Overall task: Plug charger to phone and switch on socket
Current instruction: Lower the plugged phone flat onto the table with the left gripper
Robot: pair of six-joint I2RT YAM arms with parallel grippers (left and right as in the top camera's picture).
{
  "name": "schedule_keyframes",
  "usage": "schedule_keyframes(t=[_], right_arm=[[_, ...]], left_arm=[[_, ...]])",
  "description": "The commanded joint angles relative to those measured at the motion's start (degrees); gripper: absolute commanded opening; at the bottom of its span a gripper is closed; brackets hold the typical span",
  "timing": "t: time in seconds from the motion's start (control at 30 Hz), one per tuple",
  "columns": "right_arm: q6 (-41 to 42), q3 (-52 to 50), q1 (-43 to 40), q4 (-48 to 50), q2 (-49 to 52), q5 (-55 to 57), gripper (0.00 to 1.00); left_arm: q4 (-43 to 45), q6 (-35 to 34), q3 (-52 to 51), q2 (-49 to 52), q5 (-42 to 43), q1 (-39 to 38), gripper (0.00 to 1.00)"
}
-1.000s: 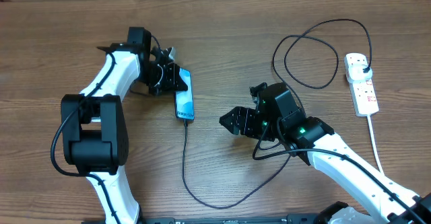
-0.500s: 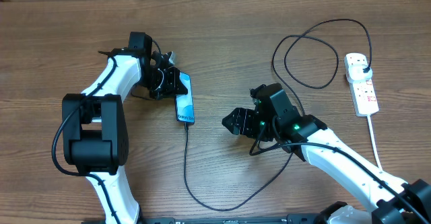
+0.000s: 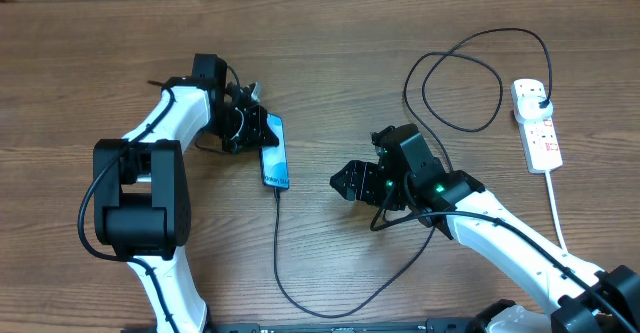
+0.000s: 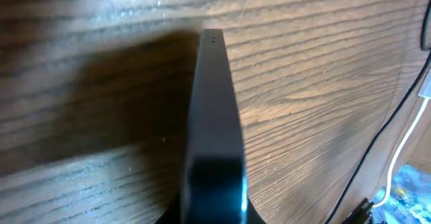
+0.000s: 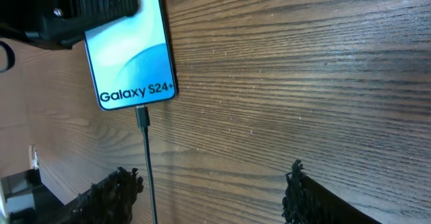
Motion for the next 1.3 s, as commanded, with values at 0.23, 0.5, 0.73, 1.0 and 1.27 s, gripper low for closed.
schedule_keyframes(t=[0.23, 0.5, 0.73, 1.0, 1.27], right_arm=[[-0.5, -0.4, -0.1, 0.3, 0.0, 1.0, 0.73], [-0.5, -0.4, -0.1, 0.3, 0.0, 1.1, 0.74], [-0.5, -0.4, -0.1, 0.3, 0.0, 1.2, 0.75], [-0.5, -0.4, -0.1, 0.2, 0.0, 1.2, 0.75], [-0.5, -0.4, -0.1, 0.0, 0.0, 1.2, 0.75]], left_arm=[[1.8, -8.2, -1.6, -1.9, -4.3, -0.1, 0.18], [1.8, -8.5, -1.6, -1.9, -5.4, -0.1, 0.33], [1.7, -8.4, -1.6, -1.9, -6.4, -0.1, 0.38], [1.8, -8.5, -1.6, -1.9, -6.4, -0.1, 0.36], [1.4, -8.5, -1.6, -1.9, -11.5, -0.1, 0.36]])
